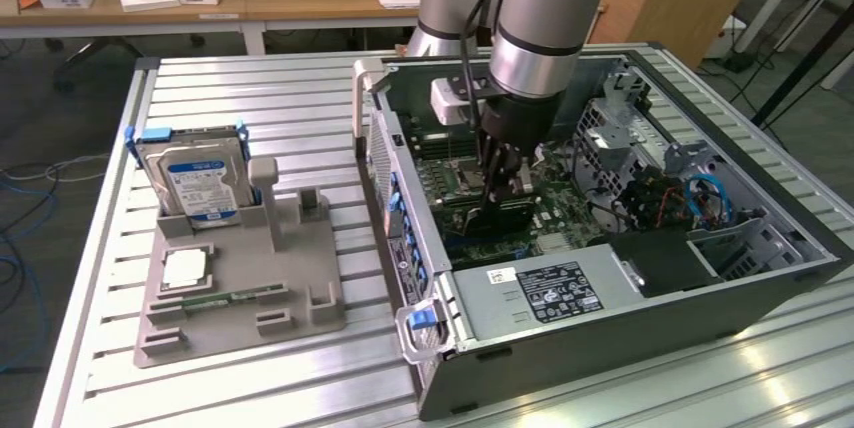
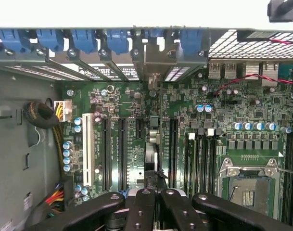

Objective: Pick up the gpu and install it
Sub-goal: 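Press down on the gpu until it lock into place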

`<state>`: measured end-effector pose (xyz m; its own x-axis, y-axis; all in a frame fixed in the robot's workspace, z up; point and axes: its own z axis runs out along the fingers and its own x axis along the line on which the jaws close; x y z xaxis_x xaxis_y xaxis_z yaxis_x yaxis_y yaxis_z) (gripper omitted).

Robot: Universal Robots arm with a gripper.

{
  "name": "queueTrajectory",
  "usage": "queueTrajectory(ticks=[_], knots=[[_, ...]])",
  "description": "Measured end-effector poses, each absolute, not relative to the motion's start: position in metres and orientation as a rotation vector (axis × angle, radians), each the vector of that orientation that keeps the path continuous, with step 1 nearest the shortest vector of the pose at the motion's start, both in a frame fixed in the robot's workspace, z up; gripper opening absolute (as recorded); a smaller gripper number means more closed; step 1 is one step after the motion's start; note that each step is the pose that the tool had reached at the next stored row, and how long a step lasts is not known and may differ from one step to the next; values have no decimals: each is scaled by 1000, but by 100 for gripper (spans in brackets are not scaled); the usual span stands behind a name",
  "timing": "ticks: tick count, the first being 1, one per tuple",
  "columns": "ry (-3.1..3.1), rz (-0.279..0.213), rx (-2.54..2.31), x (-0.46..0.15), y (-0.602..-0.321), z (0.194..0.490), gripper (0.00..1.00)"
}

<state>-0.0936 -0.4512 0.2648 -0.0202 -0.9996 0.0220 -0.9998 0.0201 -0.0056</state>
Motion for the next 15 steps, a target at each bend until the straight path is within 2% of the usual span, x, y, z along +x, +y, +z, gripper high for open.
queueTrajectory(ticks=[7, 15], knots=[[-2235, 31, 2190, -94, -451, 261, 11], [-2235, 30, 2191, -97, -451, 279, 11]])
